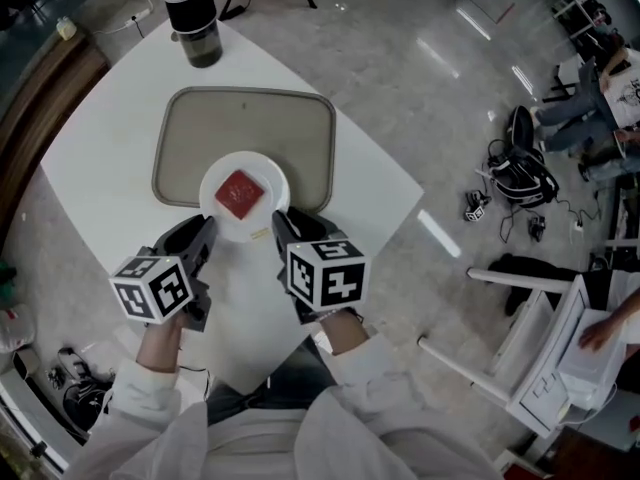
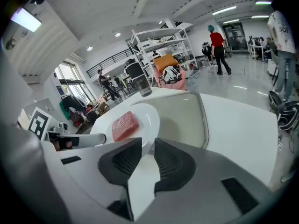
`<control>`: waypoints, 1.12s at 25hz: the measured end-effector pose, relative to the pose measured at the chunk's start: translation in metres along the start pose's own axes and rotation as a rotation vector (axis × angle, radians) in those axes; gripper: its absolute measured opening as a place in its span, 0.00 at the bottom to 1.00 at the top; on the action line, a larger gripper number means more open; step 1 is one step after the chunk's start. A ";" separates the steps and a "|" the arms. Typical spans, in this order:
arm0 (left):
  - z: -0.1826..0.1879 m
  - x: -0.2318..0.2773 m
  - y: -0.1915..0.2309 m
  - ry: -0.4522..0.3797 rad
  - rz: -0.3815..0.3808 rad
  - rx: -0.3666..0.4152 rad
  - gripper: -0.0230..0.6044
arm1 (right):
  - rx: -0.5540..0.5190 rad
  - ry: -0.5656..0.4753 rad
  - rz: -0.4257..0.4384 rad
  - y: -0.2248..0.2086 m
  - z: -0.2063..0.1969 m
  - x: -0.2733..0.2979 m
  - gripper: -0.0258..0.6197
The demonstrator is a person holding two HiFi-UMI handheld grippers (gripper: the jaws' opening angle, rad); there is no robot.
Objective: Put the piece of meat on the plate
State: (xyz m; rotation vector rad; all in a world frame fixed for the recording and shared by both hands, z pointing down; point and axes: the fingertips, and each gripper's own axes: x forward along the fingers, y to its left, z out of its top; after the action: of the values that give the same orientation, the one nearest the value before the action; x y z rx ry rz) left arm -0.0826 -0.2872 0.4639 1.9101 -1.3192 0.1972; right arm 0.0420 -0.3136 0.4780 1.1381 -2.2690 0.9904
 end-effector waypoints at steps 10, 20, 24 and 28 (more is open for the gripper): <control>0.040 0.040 0.032 0.019 0.025 0.038 0.16 | -0.012 0.023 0.006 -0.014 0.041 0.054 0.18; 0.060 0.073 0.059 0.053 0.070 0.034 0.16 | -0.010 0.054 -0.005 -0.026 0.064 0.096 0.18; 0.061 0.080 0.062 0.084 0.088 0.031 0.16 | 0.010 0.065 -0.019 -0.032 0.066 0.101 0.18; 0.059 0.086 0.066 0.132 0.132 0.055 0.16 | 0.015 0.084 -0.036 -0.034 0.066 0.105 0.18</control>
State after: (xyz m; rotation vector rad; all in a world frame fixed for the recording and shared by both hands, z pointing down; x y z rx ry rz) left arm -0.1173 -0.3987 0.5030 1.8234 -1.3632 0.4231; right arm 0.0055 -0.4313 0.5147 1.1186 -2.1713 1.0239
